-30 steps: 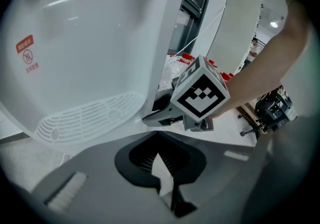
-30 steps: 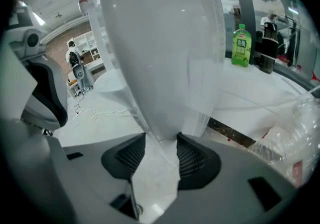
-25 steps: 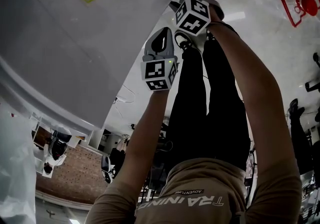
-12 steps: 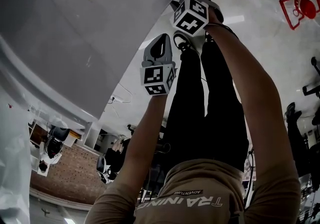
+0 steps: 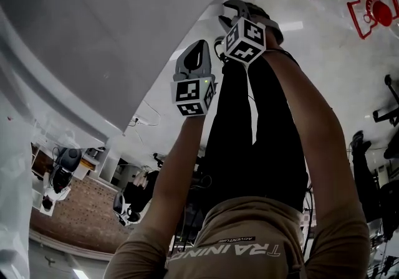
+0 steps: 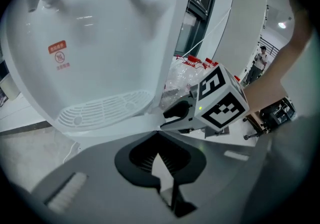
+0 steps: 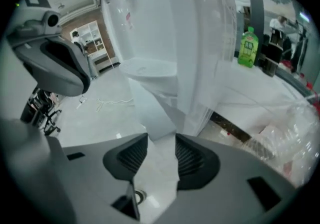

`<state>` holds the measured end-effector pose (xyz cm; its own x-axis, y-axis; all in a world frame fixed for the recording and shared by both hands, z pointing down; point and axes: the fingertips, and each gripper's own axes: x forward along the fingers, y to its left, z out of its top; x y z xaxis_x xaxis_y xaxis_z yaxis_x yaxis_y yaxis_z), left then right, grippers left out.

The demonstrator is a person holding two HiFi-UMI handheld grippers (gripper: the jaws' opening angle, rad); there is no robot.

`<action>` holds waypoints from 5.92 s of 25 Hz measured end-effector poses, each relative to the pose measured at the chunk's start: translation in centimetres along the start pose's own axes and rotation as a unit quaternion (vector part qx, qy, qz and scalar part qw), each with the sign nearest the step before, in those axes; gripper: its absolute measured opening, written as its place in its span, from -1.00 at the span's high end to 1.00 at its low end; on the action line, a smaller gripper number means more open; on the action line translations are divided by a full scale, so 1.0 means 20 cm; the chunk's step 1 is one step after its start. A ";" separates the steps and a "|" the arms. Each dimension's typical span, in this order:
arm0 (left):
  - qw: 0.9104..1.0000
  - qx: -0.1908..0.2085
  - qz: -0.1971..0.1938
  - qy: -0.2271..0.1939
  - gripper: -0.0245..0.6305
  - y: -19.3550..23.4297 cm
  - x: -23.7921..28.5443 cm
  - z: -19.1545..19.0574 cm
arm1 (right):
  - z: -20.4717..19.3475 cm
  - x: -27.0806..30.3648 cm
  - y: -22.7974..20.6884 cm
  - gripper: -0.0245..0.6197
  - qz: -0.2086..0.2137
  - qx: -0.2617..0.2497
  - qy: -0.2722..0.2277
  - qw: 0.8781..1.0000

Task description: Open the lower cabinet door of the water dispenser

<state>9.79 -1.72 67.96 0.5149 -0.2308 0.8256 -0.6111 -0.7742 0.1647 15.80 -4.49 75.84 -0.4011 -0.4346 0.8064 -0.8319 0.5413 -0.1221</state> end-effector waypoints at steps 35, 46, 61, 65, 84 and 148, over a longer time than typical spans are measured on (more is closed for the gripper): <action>0.994 -0.094 0.037 -0.051 0.93 0.30 -0.58 -0.55 | -0.08 0.13 0.87 0.37 -0.007 0.059 0.063 0.996; 0.994 -0.087 0.048 -0.054 0.93 0.74 -0.97 -0.96 | 0.03 0.33 1.34 0.37 -0.040 0.197 0.108 0.974; 0.987 -0.131 0.057 -0.072 0.93 1.17 -1.19 -1.39 | 0.32 0.65 1.68 0.36 -0.075 0.376 0.106 0.917; 0.981 -0.166 0.074 -0.064 0.93 1.25 -1.21 -1.49 | 0.40 0.73 1.73 0.36 -0.070 0.411 0.121 0.901; 0.927 -0.318 0.172 -0.104 0.93 1.49 -1.36 -1.54 | 0.98 1.11 1.81 0.47 0.037 0.349 0.124 0.928; 0.897 0.058 0.072 -0.431 0.93 0.98 -3.45 0.66 | 2.80 -1.97 2.11 0.90 -0.121 -0.102 -0.347 0.924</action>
<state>-29.76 -8.83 7.12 0.7404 -0.6646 0.1006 -0.6674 -0.7447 -0.0083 -25.02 -4.91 6.50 -0.4214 -0.8794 0.2214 -0.8682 0.4618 0.1818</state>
